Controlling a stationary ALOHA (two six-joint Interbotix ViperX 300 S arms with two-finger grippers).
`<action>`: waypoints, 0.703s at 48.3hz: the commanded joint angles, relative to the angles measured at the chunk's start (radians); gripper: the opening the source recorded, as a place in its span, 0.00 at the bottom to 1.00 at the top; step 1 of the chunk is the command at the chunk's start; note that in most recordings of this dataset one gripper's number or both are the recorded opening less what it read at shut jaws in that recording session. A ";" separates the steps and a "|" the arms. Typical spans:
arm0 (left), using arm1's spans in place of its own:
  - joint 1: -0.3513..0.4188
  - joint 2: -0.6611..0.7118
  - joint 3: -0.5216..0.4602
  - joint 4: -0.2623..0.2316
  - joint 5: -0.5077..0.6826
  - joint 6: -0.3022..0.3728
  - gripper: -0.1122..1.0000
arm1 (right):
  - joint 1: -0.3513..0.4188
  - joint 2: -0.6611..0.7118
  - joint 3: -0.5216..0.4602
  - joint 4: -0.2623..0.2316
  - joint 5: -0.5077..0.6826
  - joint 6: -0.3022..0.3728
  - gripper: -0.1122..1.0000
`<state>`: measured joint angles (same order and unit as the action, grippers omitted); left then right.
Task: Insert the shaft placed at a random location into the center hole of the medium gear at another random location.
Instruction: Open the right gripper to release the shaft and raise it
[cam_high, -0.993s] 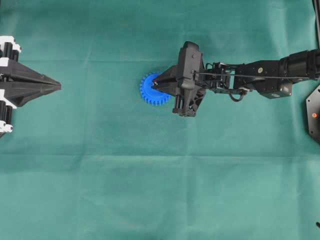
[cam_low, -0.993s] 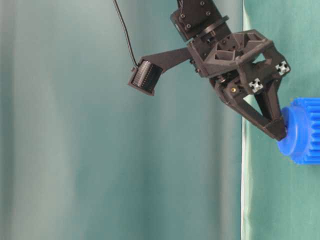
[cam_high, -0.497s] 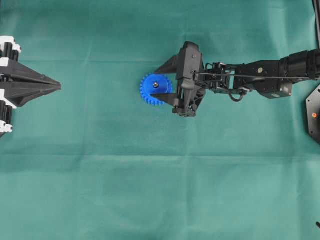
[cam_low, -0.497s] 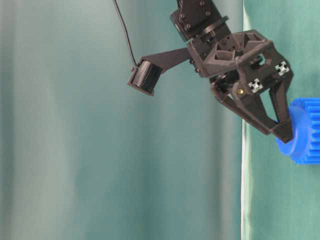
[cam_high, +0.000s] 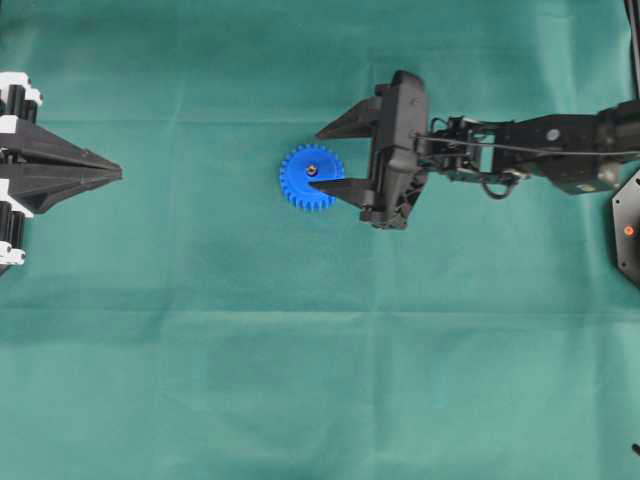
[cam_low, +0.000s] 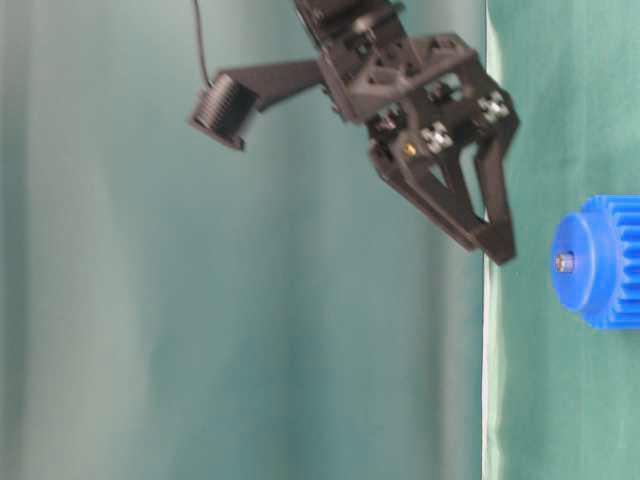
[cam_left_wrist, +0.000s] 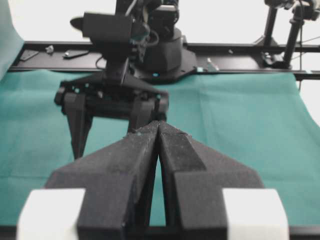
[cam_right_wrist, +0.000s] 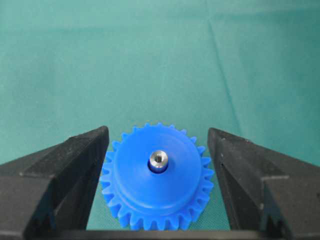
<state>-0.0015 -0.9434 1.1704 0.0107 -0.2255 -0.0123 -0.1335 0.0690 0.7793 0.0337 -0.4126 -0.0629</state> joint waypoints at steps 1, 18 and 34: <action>0.002 0.006 -0.025 0.002 -0.005 -0.002 0.10 | 0.002 -0.060 0.005 0.000 0.008 -0.009 0.86; 0.002 0.008 -0.023 0.000 -0.005 -0.002 0.10 | 0.002 -0.175 0.097 0.002 0.043 -0.006 0.86; 0.002 0.006 -0.023 0.002 -0.005 0.000 0.10 | 0.002 -0.275 0.193 0.005 0.044 -0.002 0.86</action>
<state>-0.0015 -0.9434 1.1704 0.0107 -0.2255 -0.0123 -0.1335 -0.1672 0.9679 0.0353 -0.3682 -0.0629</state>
